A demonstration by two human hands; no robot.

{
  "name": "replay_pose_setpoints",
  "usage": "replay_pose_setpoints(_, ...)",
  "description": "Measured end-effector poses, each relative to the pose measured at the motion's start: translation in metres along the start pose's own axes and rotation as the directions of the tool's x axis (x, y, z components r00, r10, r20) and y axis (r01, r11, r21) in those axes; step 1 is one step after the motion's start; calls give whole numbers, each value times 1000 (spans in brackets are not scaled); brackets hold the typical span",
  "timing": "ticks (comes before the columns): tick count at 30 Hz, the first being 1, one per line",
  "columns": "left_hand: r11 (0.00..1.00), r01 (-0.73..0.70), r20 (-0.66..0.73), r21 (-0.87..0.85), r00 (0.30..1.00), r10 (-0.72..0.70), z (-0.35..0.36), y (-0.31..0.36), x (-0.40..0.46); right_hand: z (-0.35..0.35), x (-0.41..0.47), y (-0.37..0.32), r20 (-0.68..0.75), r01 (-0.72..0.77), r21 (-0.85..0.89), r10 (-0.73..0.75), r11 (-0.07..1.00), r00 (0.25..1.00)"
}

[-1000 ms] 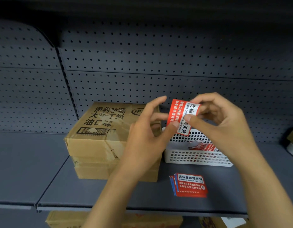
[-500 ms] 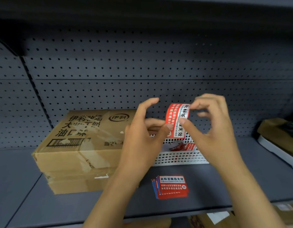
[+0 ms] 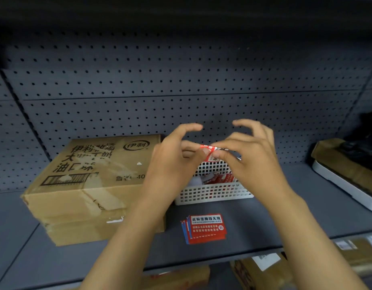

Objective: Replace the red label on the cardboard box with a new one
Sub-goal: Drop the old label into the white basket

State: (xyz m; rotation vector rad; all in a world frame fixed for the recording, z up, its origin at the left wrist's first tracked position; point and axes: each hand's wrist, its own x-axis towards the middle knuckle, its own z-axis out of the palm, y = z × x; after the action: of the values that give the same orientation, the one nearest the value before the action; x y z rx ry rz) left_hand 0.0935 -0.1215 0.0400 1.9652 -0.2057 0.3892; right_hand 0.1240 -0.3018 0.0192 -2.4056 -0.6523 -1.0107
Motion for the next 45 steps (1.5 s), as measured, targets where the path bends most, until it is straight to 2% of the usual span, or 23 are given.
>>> replay_pose_setpoints(2, 972, -75, -24, 223, 996, 83, 4, -2, 2, 6, 0, 1, 55, -34, 22, 33, 999, 998)
replay_pose_setpoints(5, 821, -223, 15, 526, 967, 254, 16, -12, 3, 12, -3, 1, 106, -72, 53, 66, 996, 992)
replay_pose_setpoints(7, 780, -201, 20, 593, 972, 236, 22, -20, 4, 12, -6, 0, 141, -187, 130, 169, 974, 976)
replay_pose_setpoints(10, 836, -137, 16, 532, 988, 153, 24, -32, 8, 5, -9, 4, 214, -429, 401, 373, 809, 903)
replay_pose_setpoints(13, 956, -178, 71, 231, 984, 166, 31, -34, 7, 2, -8, 10, 260, -523, 661, 489, 539, 833)
replay_pose_setpoints(14, 973, -185, 82, 139, 981, 174, 34, -33, 5, 3, -9, 11, 246, -521, 689, 514, 504, 822)
replay_pose_setpoints(15, 979, -191, 86, 72, 979, 184, 37, -30, 3, 5, -10, 11, 208, -505, 688, 524, 522, 826)
replay_pose_setpoints(18, 984, -176, 51, -41, 983, 178, 47, -28, 3, 14, -13, 11, 113, -432, 598, 463, 675, 879)
replay_pose_setpoints(23, 988, 22, -64, -154, 997, -33, 48, -38, 17, 8, -11, 11, 210, -386, 633, 331, 671, 920)
replay_pose_setpoints(28, 965, 44, -4, -258, 999, -47, 46, -45, 19, 14, -9, 15, 315, -493, 576, 380, 651, 870)
replay_pose_setpoints(30, 982, 24, -50, -186, 998, -34, 47, -50, 20, 22, -8, 20, 320, -535, 498, 428, 682, 845)
replay_pose_setpoints(33, 999, 40, -43, 21, 998, -39, 51, -59, 24, 38, -5, 27, 309, -548, 382, 455, 744, 835)
replay_pose_setpoints(38, 944, 121, -74, 307, 992, -103, 54, -73, 29, 67, -3, 44, 346, -569, 343, 462, 748, 816)
replay_pose_setpoints(42, 941, 135, -90, 309, 990, -112, 50, -78, 27, 81, -8, 51, 350, -532, 261, 435, 805, 830)
replay_pose_setpoints(45, 955, 108, -96, 275, 992, -85, 49, -77, 25, 86, -11, 54, 319, -539, 264, 455, 800, 832)
